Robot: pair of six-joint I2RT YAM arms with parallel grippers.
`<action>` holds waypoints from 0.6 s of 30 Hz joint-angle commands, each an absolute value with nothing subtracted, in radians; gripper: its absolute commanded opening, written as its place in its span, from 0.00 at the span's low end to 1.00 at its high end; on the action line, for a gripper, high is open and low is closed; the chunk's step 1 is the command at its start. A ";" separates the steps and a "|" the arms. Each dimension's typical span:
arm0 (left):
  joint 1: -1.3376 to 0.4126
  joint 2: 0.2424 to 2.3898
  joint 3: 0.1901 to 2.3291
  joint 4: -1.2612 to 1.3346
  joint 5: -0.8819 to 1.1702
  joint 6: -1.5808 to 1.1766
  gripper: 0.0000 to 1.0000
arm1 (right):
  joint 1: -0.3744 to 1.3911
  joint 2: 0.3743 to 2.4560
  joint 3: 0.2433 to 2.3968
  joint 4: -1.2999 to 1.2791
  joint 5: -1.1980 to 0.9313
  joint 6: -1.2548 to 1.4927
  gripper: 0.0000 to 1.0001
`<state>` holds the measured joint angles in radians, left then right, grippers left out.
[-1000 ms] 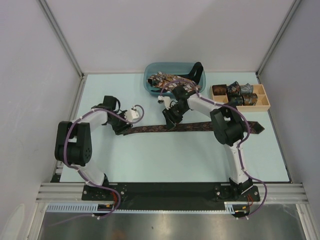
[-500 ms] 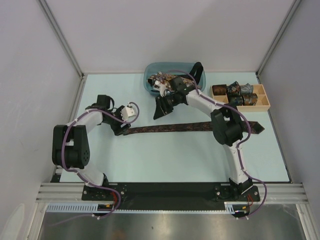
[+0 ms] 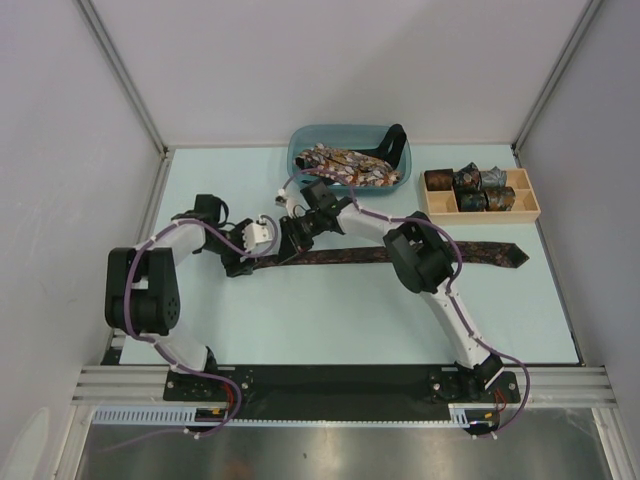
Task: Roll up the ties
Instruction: Roll the tie at the center of the board.
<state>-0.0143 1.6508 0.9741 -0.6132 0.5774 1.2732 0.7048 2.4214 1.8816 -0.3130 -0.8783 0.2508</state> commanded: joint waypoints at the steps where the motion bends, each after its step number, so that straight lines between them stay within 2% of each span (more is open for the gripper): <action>1: -0.009 1.680 0.988 -0.630 0.604 1.328 0.78 | 0.704 2.445 1.921 -0.259 -0.841 0.268 0.24; 7: -0.008 1.700 0.988 -0.652 0.591 1.370 0.74 | 0.709 2.448 1.902 -0.250 -0.798 0.281 0.24; 12: -0.009 1.704 1.017 -0.657 0.601 1.367 0.55 | 0.712 2.457 1.887 -0.253 -0.784 0.282 0.24; 18: -0.018 1.684 1.048 -0.667 0.606 1.361 0.47 | 0.712 2.470 1.878 -0.255 -0.779 0.281 0.23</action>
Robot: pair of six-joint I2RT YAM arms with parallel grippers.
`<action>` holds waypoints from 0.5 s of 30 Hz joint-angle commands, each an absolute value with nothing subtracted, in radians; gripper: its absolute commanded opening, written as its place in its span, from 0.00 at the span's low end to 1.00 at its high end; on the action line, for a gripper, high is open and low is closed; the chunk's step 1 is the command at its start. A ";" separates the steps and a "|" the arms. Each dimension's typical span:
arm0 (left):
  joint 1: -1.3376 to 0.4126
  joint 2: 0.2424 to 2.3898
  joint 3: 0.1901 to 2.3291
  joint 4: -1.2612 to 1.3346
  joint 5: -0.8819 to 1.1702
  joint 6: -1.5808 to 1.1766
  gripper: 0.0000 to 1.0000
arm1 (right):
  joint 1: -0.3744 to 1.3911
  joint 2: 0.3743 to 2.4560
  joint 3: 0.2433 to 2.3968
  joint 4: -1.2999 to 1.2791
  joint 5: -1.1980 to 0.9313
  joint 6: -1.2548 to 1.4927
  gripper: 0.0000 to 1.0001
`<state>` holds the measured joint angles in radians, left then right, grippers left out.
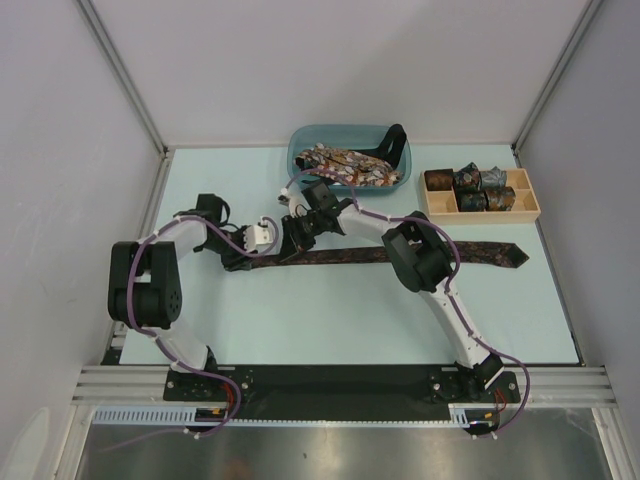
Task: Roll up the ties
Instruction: Roll the tie at the center of the board.
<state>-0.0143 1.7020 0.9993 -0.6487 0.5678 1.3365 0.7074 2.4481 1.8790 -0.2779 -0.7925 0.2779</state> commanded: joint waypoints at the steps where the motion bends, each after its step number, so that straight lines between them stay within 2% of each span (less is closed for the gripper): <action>1: -0.020 1.683 1.054 -0.676 0.612 1.361 0.47 | 0.710 2.470 1.879 -0.256 -0.778 0.281 0.23; 15: -0.116 1.680 1.157 -0.750 0.646 1.313 0.38 | 0.695 2.434 1.902 -0.272 -0.798 0.279 0.23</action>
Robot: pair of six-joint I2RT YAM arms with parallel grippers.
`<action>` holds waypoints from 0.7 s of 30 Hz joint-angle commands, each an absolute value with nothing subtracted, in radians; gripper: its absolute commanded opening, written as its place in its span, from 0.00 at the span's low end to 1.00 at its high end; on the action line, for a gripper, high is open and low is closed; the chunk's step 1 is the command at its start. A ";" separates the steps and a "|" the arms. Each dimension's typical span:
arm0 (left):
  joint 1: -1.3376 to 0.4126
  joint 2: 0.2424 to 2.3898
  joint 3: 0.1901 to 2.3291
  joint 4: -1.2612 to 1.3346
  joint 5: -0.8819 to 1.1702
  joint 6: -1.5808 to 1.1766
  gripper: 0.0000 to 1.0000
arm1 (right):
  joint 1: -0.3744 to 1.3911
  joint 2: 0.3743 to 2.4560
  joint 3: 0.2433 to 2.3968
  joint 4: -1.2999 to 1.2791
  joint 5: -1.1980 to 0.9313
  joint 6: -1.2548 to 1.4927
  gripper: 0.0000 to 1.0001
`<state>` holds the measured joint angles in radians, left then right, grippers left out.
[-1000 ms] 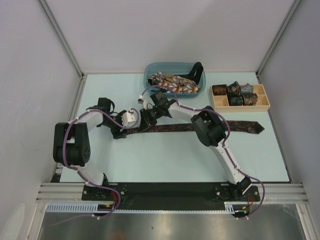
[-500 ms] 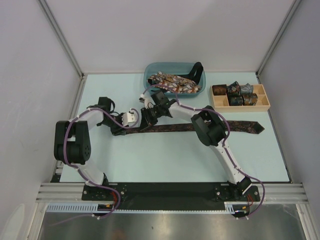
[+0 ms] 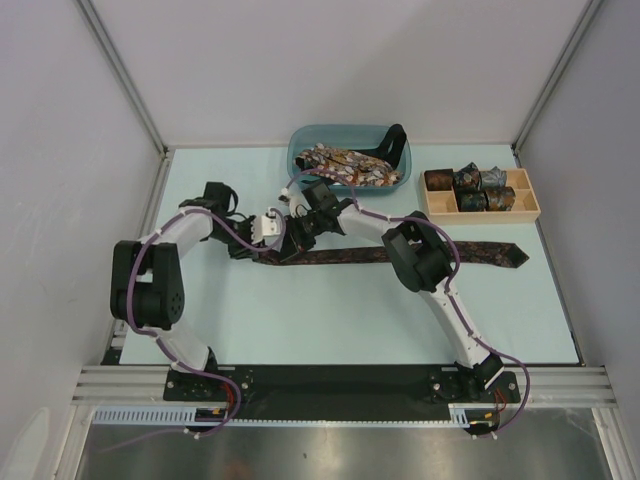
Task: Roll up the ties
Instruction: Roll the tie at the center of the board.
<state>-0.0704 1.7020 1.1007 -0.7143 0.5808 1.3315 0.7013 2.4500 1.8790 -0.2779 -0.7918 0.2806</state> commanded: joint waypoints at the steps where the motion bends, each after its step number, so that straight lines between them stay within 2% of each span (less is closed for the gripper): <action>1: -0.126 1.683 1.163 -0.752 0.647 1.310 0.38 | 0.695 2.433 1.904 -0.270 -0.802 0.284 0.23; 5: -0.170 1.709 1.195 -0.753 0.650 1.275 0.36 | 0.689 2.425 1.899 -0.278 -0.813 0.296 0.25; 9: -0.202 1.743 1.223 -0.752 0.643 1.249 0.36 | 0.652 2.389 1.859 -0.281 -0.828 0.304 0.31; 21: -0.276 1.789 1.250 -0.726 0.598 1.146 0.36 | 0.560 2.275 1.726 -0.339 -0.913 0.290 0.43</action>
